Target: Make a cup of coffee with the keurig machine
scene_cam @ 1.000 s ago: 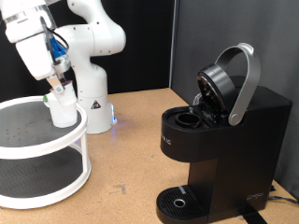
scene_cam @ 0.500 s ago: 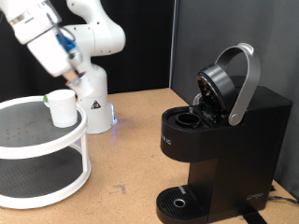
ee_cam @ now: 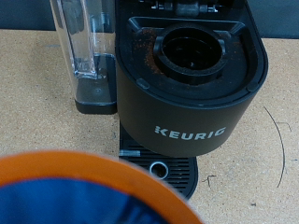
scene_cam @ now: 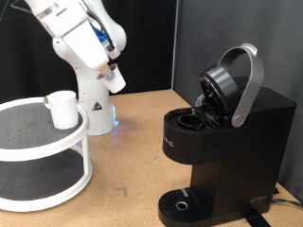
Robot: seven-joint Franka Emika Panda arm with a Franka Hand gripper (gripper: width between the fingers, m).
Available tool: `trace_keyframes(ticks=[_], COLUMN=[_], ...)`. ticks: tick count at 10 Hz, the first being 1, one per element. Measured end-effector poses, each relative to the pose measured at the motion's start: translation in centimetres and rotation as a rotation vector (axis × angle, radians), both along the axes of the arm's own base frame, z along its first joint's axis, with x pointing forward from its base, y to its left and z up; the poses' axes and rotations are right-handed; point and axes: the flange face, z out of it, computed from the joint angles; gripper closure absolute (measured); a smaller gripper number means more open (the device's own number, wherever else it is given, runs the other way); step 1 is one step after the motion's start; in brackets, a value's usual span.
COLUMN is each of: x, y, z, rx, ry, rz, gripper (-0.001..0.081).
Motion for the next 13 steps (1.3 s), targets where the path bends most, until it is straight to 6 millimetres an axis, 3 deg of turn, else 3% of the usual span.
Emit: trace_keyframes(ticks=[2,4,9,13], x=[0.1,0.9,4.7,6.3], y=[0.2,1.7,8.0,12.7], z=[0.0,0.6,1.7,2.4], rx=[0.033,0.116,0.111,0.109], ry=[-0.005,-0.034,-0.03,-0.02], rz=[-0.014,-0.001,0.116,0.138], gripper=[0.0369,0.0369,0.0369,0.0369])
